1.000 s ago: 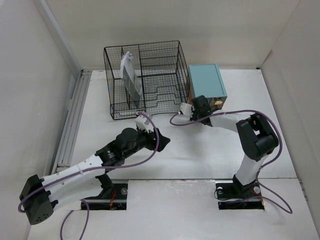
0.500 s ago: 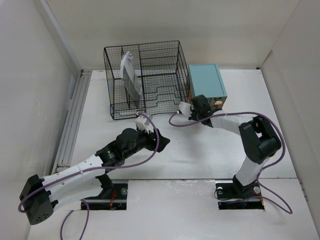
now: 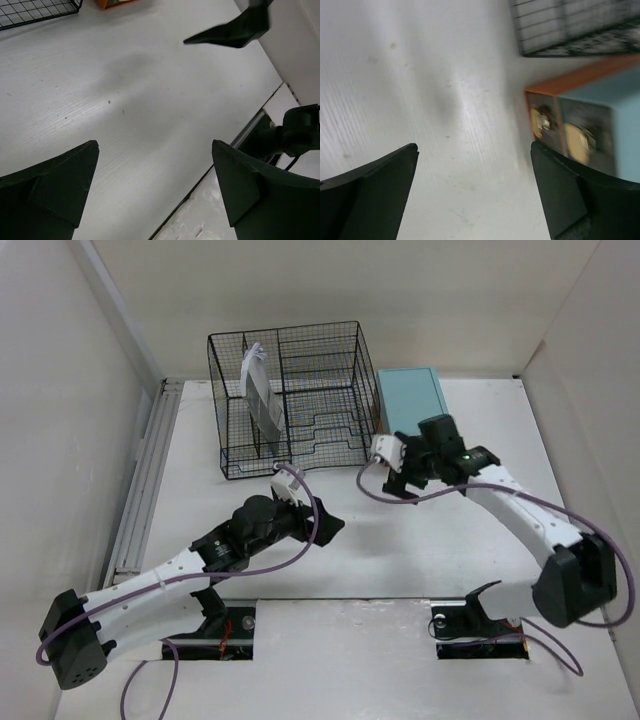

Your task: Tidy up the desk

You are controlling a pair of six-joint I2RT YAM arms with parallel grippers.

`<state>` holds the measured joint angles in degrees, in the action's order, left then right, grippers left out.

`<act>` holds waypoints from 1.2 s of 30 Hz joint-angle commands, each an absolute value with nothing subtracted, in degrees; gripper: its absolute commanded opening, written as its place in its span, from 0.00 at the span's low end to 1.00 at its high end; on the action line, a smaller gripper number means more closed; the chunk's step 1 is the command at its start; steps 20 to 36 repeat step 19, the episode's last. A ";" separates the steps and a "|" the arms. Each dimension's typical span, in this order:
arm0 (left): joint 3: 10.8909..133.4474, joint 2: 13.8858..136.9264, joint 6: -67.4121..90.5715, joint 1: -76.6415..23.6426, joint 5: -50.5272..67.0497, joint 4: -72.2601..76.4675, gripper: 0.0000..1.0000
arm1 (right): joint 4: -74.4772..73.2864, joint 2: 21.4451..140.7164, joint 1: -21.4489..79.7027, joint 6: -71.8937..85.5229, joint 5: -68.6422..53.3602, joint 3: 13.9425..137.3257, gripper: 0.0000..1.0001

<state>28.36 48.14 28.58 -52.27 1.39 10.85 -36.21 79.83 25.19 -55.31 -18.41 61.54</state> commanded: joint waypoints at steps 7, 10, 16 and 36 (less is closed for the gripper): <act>45.77 46.23 28.75 -52.03 -7.37 -0.16 1.00 | -15.73 66.45 17.85 -16.96 -5.73 67.58 1.00; 52.19 46.84 25.06 -52.03 -10.98 -4.91 1.00 | -15.73 65.31 15.48 -16.35 -2.82 68.12 1.00; 59.67 46.85 18.91 -52.03 -20.98 -10.28 1.00 | -13.63 60.13 9.33 -13.01 -6.06 65.23 1.00; 60.29 46.85 16.79 -52.03 -23.20 -9.76 1.00 | -12.30 57.75 7.21 -12.48 -8.87 63.90 1.00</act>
